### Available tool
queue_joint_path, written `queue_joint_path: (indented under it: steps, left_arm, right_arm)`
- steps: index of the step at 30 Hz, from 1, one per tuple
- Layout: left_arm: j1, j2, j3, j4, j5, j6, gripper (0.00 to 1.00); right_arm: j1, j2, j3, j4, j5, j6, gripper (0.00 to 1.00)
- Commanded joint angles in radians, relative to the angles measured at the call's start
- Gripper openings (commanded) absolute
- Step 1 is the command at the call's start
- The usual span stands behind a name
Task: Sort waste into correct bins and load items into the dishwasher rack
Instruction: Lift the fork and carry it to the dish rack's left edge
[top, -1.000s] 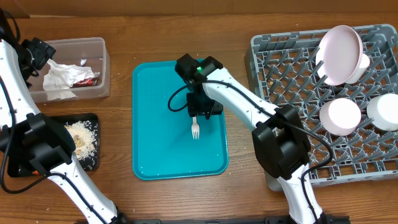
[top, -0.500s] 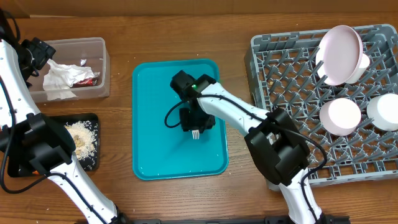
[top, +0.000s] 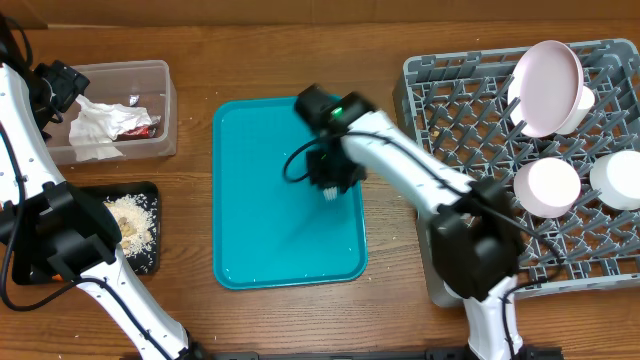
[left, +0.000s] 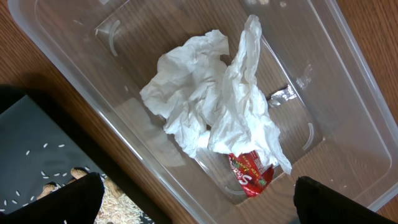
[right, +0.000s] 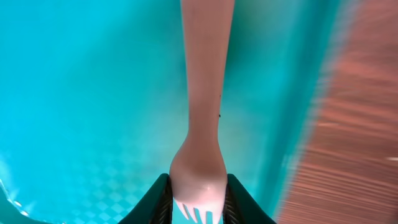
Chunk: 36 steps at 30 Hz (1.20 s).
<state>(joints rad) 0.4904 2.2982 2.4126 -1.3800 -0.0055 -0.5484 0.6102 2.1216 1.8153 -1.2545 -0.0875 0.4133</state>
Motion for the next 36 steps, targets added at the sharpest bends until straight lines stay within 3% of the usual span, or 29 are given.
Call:
queue_joint_path:
  steps: [1,3,6,10,13,15,16,17,21,26,36]
  left_arm:
    - [-0.007,-0.013,-0.003,0.000,-0.013,-0.006,1.00]
    - [-0.007,-0.013,-0.003,0.000,-0.013,-0.006,1.00]
    - [-0.007,-0.013,-0.003,0.000,-0.013,-0.006,1.00]
    - [-0.007,-0.013,-0.003,0.000,-0.013,-0.006,1.00]
    - [-0.007,-0.013,-0.003,0.000,-0.013,-0.006,1.00]
    - [-0.007,-0.013,-0.003,0.000,-0.013,-0.006,1.00]
    - [-0.007,-0.013,-0.003,0.000,-0.013,-0.006,1.00]
    - [-0.007,-0.013,-0.003,0.000,-0.013,-0.006,1.00]
    - [-0.007,-0.013,-0.003,0.000,-0.013,-0.006,1.00]
    - [-0.007,-0.013,-0.003,0.000,-0.013,-0.006,1.00]
    - [-0.007,-0.013,-0.003,0.000,-0.013,-0.006,1.00]
  right_arm:
    - [-0.127,-0.135,0.039,-0.025,0.034,-0.071,0.04]
    - [-0.210,-0.184,0.039,-0.034,0.034,-0.098,0.04]
    - [-0.474,-0.246,0.036,-0.043,0.010,-0.252,0.04]
    - [-0.527,-0.246,0.035,-0.038,-0.002,-0.324,0.06]
    - [-0.526,-0.246,0.035,-0.026,-0.011,-0.292,0.27]
    - [-0.524,-0.246,0.035,-0.015,-0.091,-0.281,0.27]
    - [-0.500,-0.246,0.035,-0.002,-0.164,-0.284,0.45]
    - [-0.466,-0.246,0.035,0.016,-0.165,-0.284,0.56]
    - [-0.306,-0.244,-0.023,0.164,-0.019,-0.241,0.72]
    - [-0.190,-0.020,-0.064,0.356,0.323,-0.198,0.76]
    - [-0.190,0.140,-0.064,0.429,0.446,-0.172,0.76]
